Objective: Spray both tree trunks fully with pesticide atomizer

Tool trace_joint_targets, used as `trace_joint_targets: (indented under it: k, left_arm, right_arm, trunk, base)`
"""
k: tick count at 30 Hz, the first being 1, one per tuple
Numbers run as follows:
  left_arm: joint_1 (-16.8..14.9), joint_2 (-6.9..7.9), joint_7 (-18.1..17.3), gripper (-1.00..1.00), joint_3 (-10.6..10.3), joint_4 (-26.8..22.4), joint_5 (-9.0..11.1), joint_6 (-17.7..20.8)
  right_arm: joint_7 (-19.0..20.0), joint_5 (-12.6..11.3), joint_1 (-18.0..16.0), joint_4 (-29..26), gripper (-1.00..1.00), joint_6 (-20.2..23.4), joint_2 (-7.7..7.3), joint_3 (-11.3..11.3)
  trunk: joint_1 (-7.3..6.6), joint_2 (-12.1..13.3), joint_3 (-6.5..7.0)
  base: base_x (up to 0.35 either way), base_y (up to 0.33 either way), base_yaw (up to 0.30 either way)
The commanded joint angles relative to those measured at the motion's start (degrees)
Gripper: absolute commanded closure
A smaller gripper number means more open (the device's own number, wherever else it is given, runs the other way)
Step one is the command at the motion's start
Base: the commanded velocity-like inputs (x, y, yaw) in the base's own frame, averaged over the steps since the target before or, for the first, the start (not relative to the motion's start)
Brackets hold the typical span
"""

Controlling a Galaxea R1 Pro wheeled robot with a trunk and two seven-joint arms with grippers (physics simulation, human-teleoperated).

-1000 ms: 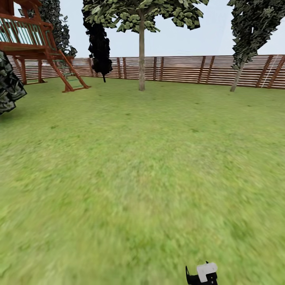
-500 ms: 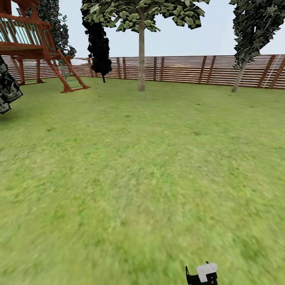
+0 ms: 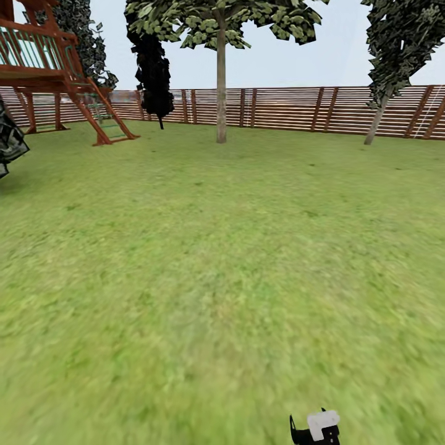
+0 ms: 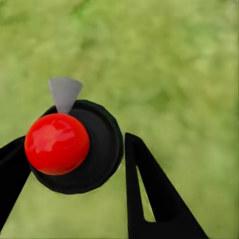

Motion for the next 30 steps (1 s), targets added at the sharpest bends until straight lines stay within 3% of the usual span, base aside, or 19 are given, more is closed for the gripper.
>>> trace_joint_targets:
  k: [1,30]
  left_arm:
    - [0.0,0.00,0.0,1.00,0.3,0.1,-0.2,-0.2]
    - [0.0,0.00,0.0,1.00,0.3,0.1,-0.2,-0.2]
  right_arm:
    - [-0.2,0.6,0.0,0.1,-1.00,-0.2,-0.01,-0.4]
    - [-0.2,0.6,0.0,0.1,-1.00,-0.2,0.00,-0.4]
  trunk:
    - [0.03,0.0,-0.05]
    - [0.03,0.0,-0.05]
  base:
    - [0.336,0.000,0.000]
    - [0.336,0.000,0.000]
